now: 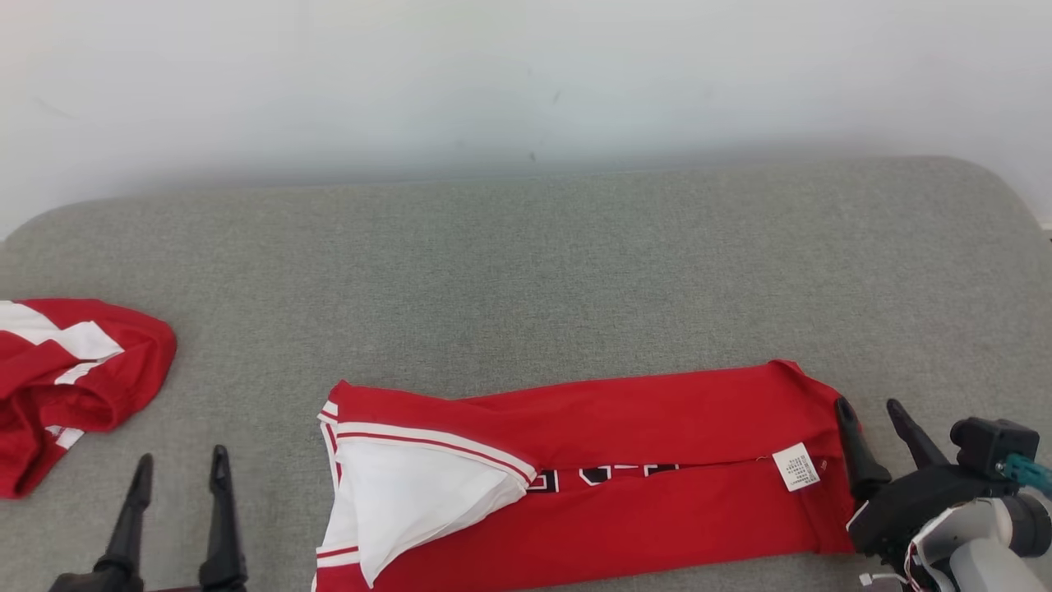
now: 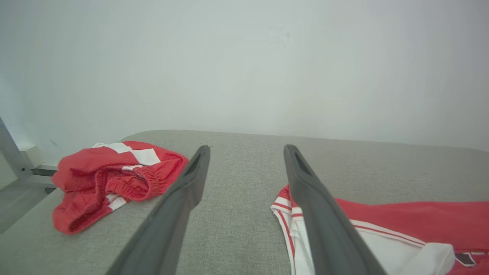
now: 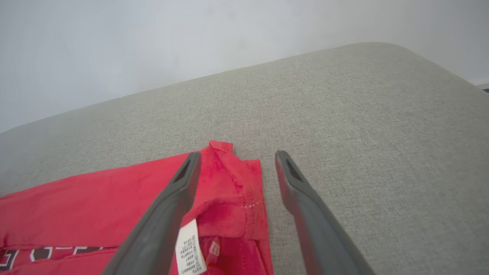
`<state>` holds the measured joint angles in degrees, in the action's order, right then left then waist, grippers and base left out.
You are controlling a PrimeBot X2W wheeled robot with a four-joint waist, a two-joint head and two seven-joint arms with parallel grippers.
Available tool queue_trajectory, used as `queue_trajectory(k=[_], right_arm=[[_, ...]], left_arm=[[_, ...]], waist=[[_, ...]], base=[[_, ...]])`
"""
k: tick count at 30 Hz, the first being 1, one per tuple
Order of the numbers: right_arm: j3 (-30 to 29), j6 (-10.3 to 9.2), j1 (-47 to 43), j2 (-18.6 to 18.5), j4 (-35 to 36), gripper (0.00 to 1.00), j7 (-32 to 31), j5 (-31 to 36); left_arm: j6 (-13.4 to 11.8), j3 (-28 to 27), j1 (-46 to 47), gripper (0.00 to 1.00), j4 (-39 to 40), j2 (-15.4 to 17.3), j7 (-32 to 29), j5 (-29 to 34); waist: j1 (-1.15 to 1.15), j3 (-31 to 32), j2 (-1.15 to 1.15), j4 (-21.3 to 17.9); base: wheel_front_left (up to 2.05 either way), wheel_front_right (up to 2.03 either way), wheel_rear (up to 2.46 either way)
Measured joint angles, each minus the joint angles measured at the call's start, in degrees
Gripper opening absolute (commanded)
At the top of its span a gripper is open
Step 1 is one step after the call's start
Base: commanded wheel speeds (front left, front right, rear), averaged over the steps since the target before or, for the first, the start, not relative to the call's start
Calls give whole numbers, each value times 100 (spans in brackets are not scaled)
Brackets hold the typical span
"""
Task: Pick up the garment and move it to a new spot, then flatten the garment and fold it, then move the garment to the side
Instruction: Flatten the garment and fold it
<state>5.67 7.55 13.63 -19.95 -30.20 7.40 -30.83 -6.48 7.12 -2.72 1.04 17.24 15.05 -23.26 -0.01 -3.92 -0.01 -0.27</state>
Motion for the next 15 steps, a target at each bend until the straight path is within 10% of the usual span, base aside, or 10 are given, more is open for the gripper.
queue_trajectory(k=[15], right_arm=[[33, 0, 715, 193, -2023, 100, -492, 183]], left_arm=[[52, -283, -113, 100, -602, -27, 0, 634]], waist=[[1, 210, 1, 254]], base=[[0, 0, 0]])
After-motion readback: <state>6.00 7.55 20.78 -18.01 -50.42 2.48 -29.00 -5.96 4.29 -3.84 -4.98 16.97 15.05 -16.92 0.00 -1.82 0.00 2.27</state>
